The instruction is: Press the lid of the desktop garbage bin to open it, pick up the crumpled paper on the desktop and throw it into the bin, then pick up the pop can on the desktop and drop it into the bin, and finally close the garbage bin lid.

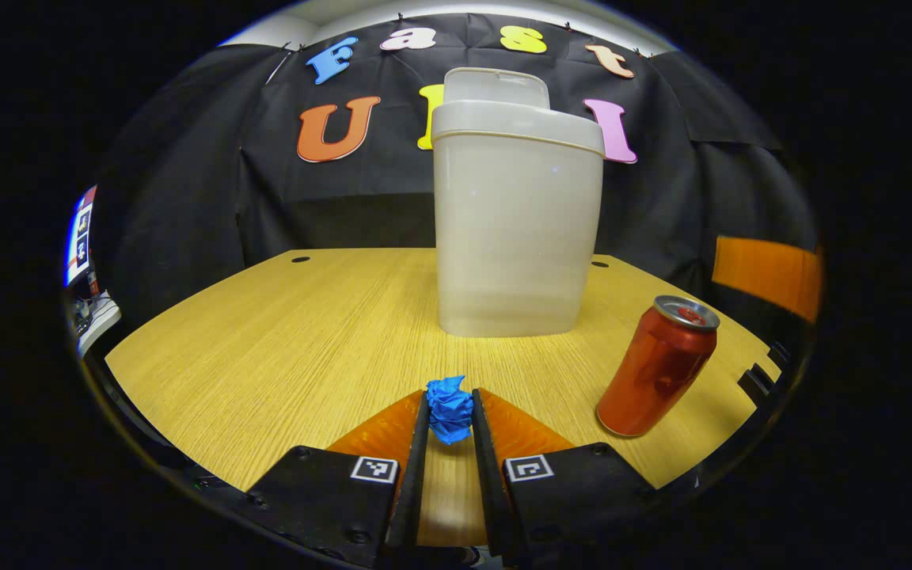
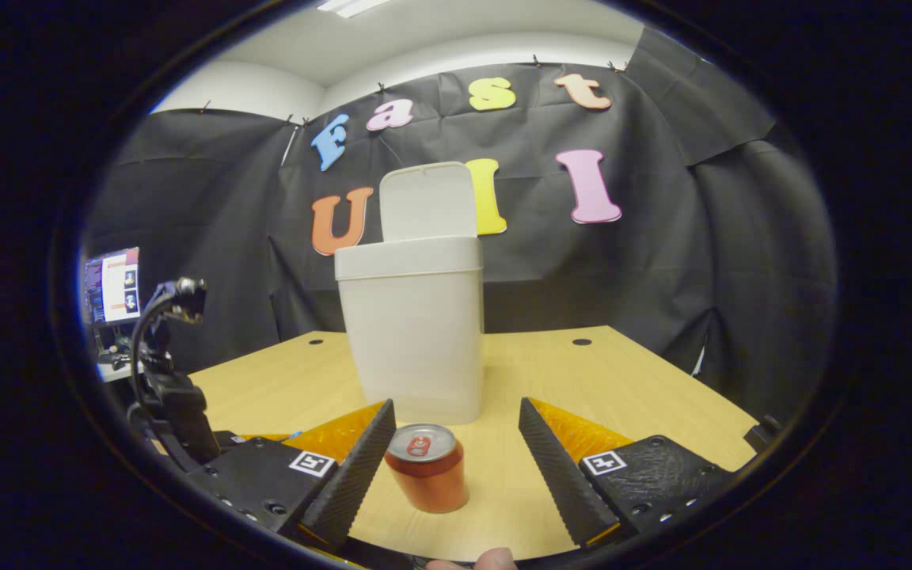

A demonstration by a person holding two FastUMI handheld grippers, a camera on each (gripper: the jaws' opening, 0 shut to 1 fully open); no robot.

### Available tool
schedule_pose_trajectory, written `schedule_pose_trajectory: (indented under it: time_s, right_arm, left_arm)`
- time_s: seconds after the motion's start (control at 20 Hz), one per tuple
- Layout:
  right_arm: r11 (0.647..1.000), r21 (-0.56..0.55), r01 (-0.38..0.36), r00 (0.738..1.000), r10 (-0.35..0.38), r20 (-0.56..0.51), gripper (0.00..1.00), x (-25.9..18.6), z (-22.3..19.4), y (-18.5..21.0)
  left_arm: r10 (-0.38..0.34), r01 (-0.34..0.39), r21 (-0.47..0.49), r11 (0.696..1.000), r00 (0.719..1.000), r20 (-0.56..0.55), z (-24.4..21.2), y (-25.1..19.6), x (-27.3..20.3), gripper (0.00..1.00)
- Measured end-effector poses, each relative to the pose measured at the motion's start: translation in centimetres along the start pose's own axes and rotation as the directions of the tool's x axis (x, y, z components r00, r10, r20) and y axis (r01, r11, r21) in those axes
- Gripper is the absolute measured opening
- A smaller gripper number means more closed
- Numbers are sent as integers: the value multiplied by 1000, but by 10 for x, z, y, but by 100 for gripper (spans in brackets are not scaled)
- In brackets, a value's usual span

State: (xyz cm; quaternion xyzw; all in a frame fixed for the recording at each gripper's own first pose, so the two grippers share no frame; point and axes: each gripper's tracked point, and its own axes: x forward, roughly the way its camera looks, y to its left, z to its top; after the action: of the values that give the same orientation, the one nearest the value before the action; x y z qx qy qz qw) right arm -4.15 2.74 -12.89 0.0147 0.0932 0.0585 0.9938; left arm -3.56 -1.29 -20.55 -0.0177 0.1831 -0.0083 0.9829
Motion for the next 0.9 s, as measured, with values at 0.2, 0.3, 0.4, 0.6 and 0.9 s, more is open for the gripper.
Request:
schedule_pose_trajectory:
  time_s: [0.2,0.3,0.4,0.6,0.9]
  right_arm:
    - [999,-33,10,1000,-11,-30,97,6,-21,11]
    - [1000,-28,5,998,-6,-56,97,10,-34,16]
    - [1000,-24,5,997,-7,-83,98,15,-46,18]
    - [1000,-11,13,988,-14,-153,98,26,-72,16]
    - [999,0,34,973,-33,-228,97,33,-96,11]
  left_arm:
    - [28,-27,-19,999,998,61,29,15,-9,36]
    - [42,-41,-16,999,994,96,43,22,-12,36]
    - [55,-54,-8,998,991,126,55,28,-15,35]
    - [54,-53,-8,999,984,172,80,32,-22,35]
    - [45,-46,-2,999,969,245,117,32,-26,35]
